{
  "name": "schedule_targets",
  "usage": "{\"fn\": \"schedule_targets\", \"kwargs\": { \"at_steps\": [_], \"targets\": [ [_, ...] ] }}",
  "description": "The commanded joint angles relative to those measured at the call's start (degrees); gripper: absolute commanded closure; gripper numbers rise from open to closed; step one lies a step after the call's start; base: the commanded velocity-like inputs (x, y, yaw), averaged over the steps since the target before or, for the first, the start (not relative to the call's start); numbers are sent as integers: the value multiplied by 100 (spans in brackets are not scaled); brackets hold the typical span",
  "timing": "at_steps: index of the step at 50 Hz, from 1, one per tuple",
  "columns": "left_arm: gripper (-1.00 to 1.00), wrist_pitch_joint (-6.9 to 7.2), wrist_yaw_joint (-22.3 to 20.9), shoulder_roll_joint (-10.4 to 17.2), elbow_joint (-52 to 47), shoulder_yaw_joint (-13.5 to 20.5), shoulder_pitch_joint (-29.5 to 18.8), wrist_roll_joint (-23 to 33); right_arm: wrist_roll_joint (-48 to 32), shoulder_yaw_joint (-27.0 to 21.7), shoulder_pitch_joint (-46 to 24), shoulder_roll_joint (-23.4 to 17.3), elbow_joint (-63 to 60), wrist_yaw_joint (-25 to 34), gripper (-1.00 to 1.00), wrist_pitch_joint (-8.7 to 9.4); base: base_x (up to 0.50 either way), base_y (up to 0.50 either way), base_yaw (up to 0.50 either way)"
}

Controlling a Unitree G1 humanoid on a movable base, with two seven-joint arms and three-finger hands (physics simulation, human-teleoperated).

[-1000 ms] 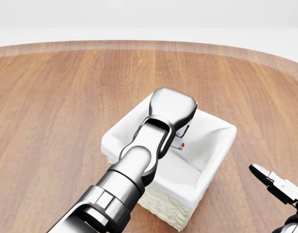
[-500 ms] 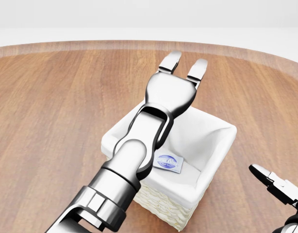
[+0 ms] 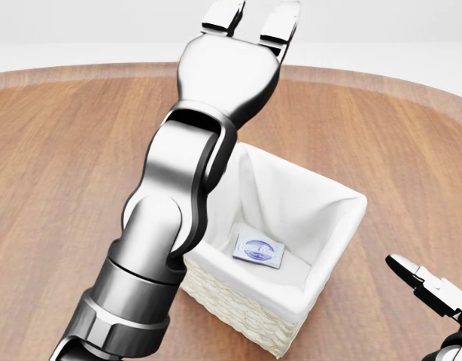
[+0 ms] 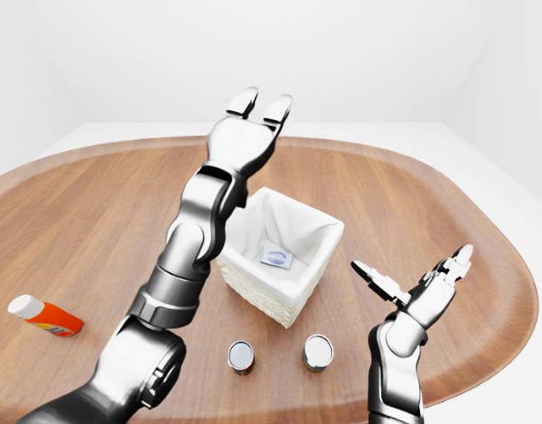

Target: Pick up the alphabet soup and the cream cheese box, and put them in the basket.

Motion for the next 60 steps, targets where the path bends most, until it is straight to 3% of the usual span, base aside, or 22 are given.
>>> {"fn": "schedule_targets", "kwargs": {
  "at_steps": [1,7,14,25,31,37,43,60],
  "targets": [
    [-100,0,-785,195,-1414,168,68,-20,-6,-1,-6,0,32,0,-100,-23,0,0,0],
    [-100,0,-772,301,-1803,344,148,-424,0,1,10,2,-24,0,-100,18,0,0,0],
    [-100,0,-665,646,-2048,474,201,-908,16,-7,-16,-8,18,0,-100,15,0,0,0],
    [-100,0,-599,1098,-2453,683,324,-1346,58,-13,-42,-19,74,0,-100,30,0,0,0],
    [-100,0,-822,1385,-2645,840,206,-1462,81,-17,-30,-19,1,0,-100,111,0,0,0],
    [-100,0,-685,1621,-2699,971,361,-1707,90,-19,-30,-12,-44,0,-100,155,0,0,0],
    [-100,0,-405,1952,-2738,1198,603,-2140,83,-14,-42,-15,-14,0,-100,130,0,0,0],
    [-100,0,-420,2907,-3277,1795,1062,-3074,54,-6,-40,-15,6,0,-100,106,0,0,0]
  ]
}}
